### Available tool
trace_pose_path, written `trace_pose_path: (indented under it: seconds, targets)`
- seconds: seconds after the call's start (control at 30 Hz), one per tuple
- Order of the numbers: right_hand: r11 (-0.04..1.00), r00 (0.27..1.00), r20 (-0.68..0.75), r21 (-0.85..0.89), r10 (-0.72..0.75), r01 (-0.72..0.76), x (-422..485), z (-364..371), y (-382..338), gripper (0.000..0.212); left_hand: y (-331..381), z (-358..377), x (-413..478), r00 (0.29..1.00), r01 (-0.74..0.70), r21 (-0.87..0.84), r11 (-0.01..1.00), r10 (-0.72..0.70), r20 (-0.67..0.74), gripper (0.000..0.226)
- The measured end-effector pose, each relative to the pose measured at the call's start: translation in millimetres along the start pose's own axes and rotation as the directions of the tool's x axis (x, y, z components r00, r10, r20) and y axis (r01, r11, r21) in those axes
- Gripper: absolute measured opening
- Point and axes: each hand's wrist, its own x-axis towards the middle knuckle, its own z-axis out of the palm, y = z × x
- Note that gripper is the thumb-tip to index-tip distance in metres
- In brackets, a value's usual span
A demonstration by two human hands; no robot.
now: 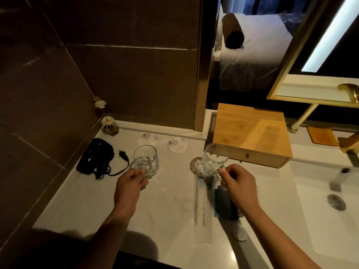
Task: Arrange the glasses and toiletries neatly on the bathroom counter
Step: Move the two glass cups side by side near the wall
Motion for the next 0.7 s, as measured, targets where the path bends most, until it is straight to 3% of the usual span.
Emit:
trace_pose_path:
  seconds: [0.1,0.5,0.7]
  targets:
    - [0.999,0.999,-0.003,-0.001,0.047,-0.047,8.8,26.4,-17.3,0.022,8.4,-10.2,31.0,1.0,0.015,0.023,1.0,-0.015,0.009,0.016]
    - [0.993,0.994,-0.027,0.041,0.11,-0.109,50.2,106.1,-54.2,0.019,30.0,-10.6,120.8,0.997,0.038,-0.052,0.998,-0.035,0.062,0.023]
    - [0.987,0.986,-0.051,0.019,0.161,-0.16,69.1,130.5,-55.5,0.02,24.4,3.3,140.6,0.991,0.126,-0.08,0.989,-0.121,0.06,0.006]
